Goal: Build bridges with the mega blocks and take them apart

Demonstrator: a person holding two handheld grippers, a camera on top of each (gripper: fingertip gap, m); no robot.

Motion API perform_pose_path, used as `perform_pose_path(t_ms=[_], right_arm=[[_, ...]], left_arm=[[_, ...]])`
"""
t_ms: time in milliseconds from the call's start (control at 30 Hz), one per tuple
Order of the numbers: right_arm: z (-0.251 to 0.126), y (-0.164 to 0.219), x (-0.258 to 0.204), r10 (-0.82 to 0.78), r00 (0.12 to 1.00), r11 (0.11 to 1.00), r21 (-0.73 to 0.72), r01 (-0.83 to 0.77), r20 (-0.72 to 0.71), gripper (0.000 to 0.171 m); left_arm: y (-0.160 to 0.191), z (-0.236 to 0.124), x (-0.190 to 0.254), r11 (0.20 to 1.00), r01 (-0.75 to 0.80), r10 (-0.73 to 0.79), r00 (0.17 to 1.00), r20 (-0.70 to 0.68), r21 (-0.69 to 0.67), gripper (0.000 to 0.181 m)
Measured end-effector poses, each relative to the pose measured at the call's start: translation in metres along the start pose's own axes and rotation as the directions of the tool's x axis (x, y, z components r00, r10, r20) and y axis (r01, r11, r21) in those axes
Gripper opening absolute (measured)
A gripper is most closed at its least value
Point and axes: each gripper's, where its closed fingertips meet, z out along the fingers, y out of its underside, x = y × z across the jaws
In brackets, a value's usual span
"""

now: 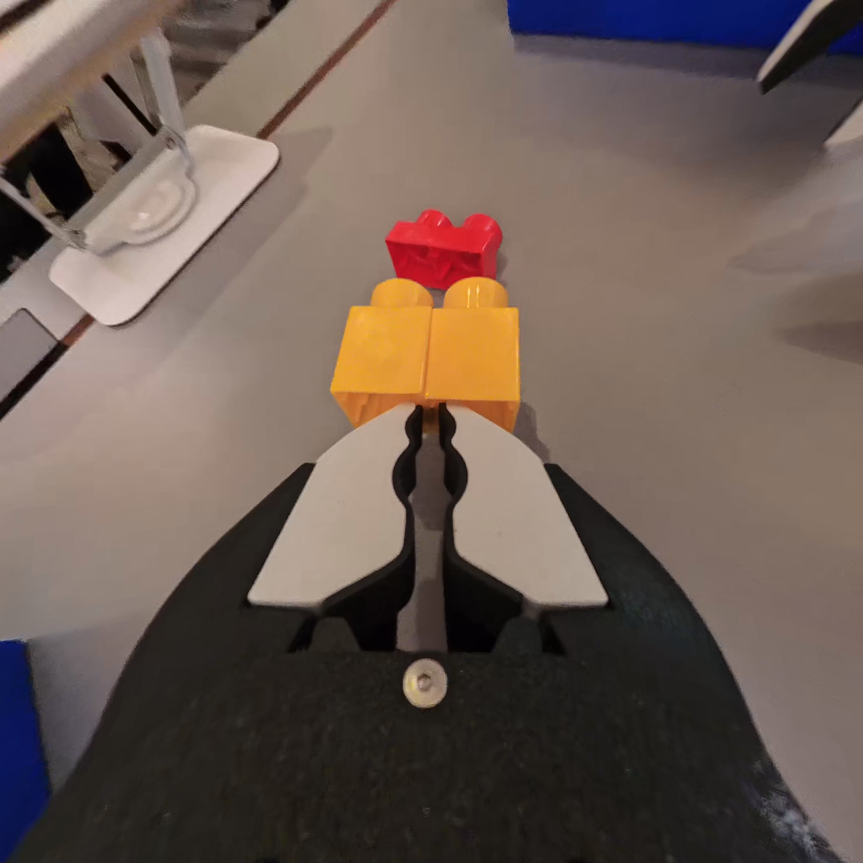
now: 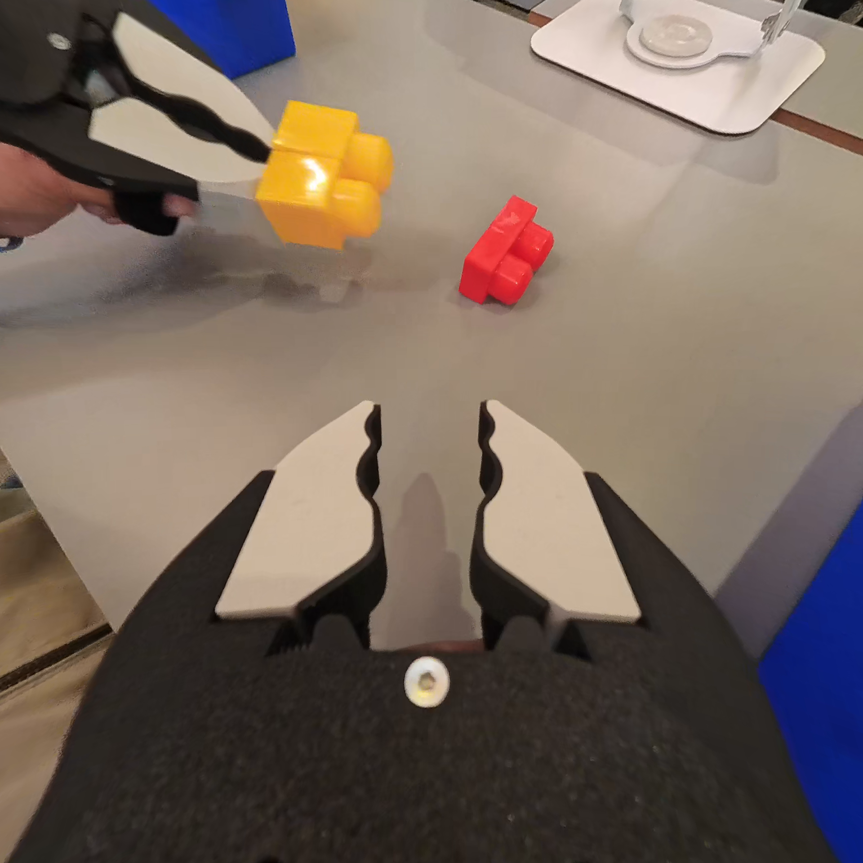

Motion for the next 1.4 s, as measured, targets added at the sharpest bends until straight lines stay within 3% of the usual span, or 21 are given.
perform_pose_path(t_ms=[300,533,700,833,933,1000,1167,1400], right_arm=[[0.014,-0.021,-0.014,0.085,0.992,0.991,0.092,-0.094,0.095,0.043],[0.027,-0.027,-0.016,0.082,0.995,0.994,0.065,-0.085,0.049,0.046],[0.055,-0.024,0.023,0.066,0.996,0.997,-0.036,-0.068,-0.066,0.052],[0.081,-0.028,0.055,-0.111,0.994,0.988,-0.104,0.111,0.005,0.047],[0.092,-0.031,0.063,-0.321,0.945,0.932,-0.157,0.326,0.059,0.056],[0.102,-0.027,0.067,-0.348,0.933,0.909,-0.209,0.36,0.093,0.058],[0.118,-0.02,0.052,-0.05,0.965,0.949,-0.289,0.125,0.256,0.071],[0.114,-0.036,0.061,0.321,0.907,0.93,-0.274,-0.246,0.274,0.067]], left_arm=[[-0.013,-0.069,0.002,0.963,-0.127,0.115,0.991,0.064,0.238,0.006],[-0.005,-0.085,0.004,0.96,-0.136,0.123,0.99,0.069,0.243,0.006],[0.004,-0.094,-0.004,0.961,-0.131,0.115,0.99,0.082,0.241,0.006],[0.015,-0.098,-0.006,0.967,-0.104,0.096,0.994,0.046,0.231,0.006],[0.02,-0.098,-0.008,0.971,-0.104,0.099,0.994,0.035,0.217,0.006],[0.021,-0.097,-0.009,0.971,-0.102,0.097,0.995,0.033,0.216,0.006],[0.023,-0.093,-0.01,0.973,-0.079,0.078,0.997,0.01,0.215,0.006],[0.025,-0.087,-0.006,0.973,-0.063,0.071,0.997,-0.029,0.22,0.006]])
